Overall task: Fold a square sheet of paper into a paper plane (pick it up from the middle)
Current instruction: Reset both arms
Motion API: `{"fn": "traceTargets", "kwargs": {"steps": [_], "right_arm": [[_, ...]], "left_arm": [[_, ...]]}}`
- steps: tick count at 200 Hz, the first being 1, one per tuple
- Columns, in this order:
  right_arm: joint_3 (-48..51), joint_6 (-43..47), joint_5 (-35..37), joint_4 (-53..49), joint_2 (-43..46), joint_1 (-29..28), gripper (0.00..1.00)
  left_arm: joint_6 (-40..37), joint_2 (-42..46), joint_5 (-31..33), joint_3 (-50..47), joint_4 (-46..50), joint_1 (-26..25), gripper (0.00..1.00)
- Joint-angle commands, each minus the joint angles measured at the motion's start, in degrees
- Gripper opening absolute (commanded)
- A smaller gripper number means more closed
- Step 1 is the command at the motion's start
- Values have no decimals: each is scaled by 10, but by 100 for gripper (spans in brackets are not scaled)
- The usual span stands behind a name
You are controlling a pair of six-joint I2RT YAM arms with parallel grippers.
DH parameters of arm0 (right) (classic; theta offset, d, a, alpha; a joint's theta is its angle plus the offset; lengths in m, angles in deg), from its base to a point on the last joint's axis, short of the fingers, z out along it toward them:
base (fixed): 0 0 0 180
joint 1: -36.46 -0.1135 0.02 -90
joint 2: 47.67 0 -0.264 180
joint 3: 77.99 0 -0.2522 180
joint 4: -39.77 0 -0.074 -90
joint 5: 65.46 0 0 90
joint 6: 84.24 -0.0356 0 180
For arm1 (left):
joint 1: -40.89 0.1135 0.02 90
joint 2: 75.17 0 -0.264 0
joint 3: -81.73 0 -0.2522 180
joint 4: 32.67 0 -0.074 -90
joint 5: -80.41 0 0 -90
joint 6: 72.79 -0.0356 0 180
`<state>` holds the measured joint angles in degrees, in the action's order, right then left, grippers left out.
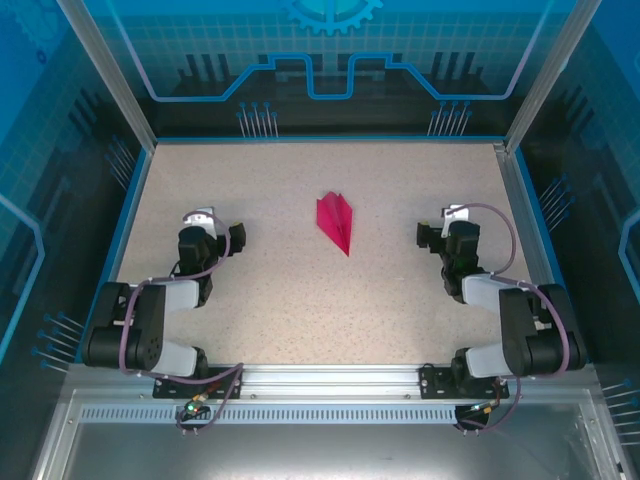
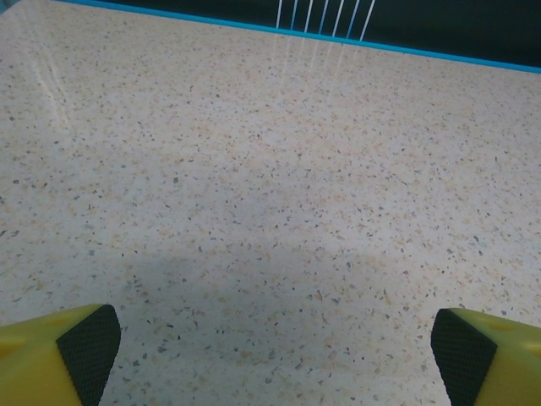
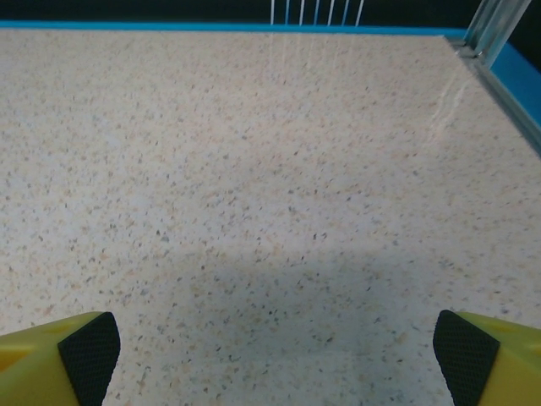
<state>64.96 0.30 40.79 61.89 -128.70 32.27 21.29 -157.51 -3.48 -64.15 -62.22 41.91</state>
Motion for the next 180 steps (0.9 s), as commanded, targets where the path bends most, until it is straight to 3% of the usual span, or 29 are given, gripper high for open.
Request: {"fn": "traceTargets", "kwargs": {"steps": [1, 52, 180], "right_arm": [[-21, 17, -28, 33, -17, 7, 99], [1, 40, -61, 98, -48, 2, 99], [-2, 41, -59, 94, -48, 0, 99]], "left_arm": [[-11, -25, -22, 20, -25, 5, 99], [-19, -43, -24, 27, -31, 2, 99], [-40, -47, -25, 38, -14, -13, 99]]}}
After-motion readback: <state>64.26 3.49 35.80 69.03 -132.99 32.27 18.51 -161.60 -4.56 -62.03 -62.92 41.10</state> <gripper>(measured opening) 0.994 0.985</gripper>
